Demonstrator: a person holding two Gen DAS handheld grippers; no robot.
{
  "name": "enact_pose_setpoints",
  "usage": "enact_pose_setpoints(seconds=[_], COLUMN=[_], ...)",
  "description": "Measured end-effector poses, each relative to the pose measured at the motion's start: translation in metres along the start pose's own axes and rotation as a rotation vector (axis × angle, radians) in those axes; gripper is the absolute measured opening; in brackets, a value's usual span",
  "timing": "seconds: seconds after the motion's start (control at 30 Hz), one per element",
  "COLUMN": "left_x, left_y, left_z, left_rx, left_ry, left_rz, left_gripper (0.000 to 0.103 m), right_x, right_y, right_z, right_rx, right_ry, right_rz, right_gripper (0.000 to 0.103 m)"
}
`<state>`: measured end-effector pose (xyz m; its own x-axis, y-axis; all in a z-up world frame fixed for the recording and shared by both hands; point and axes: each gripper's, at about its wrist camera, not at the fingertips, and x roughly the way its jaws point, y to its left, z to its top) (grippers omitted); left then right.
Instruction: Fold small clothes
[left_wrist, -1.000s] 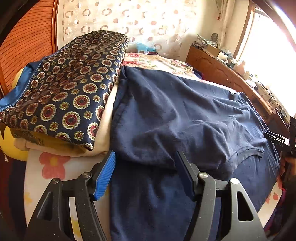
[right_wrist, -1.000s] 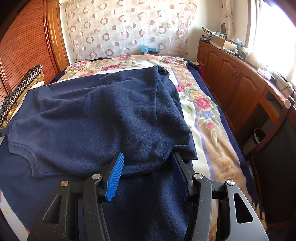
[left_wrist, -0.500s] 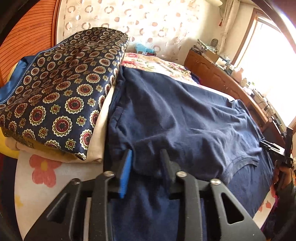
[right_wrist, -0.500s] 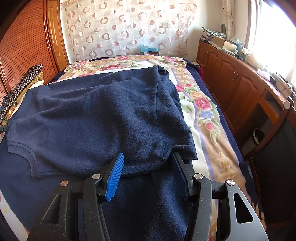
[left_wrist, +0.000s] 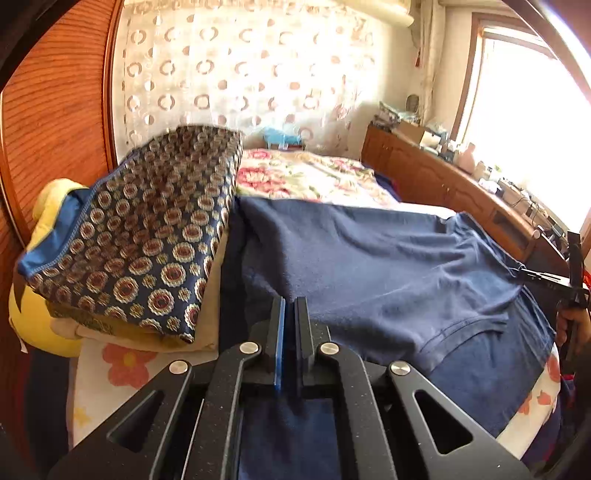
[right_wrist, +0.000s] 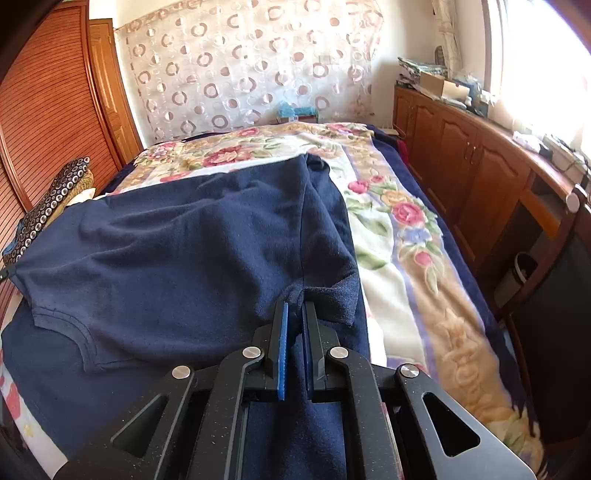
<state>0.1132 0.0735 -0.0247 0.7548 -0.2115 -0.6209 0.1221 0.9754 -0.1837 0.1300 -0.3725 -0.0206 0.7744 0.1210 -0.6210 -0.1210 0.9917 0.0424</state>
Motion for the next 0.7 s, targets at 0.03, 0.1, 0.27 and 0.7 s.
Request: enact_pose_setpoints(seconds=[0.03, 0.1, 0.27, 0.7], left_x=[-0.004, -0.012, -0.04, -0.086], left_y=[-0.001, -0.002, -0.005, -0.003], left_z=[0.001, 0.003, 0.001, -0.032], left_rx=[-0.002, -0.006, -0.016, -0.029], left_ry=[-0.009, -0.032, -0.089, -0.107], left_rz=[-0.008, -0.016, -0.043, -0.079], left_gripper=[0.005, 0.005, 0.005, 0.005], right_x=[-0.003, -0.015, -0.055, -0.118], right_y=[0.0, 0.001, 0.002, -0.003], right_z=[0.0, 0.001, 0.003, -0.034], right_rx=[-0.006, -0.014, -0.025, -0.062], right_ry=[-0.016, -0.062, -0.169, -0.24], right_rz=[0.001, -0.004, -0.001, 0.025], right_gripper=[0.006, 0.005, 0.005, 0.005])
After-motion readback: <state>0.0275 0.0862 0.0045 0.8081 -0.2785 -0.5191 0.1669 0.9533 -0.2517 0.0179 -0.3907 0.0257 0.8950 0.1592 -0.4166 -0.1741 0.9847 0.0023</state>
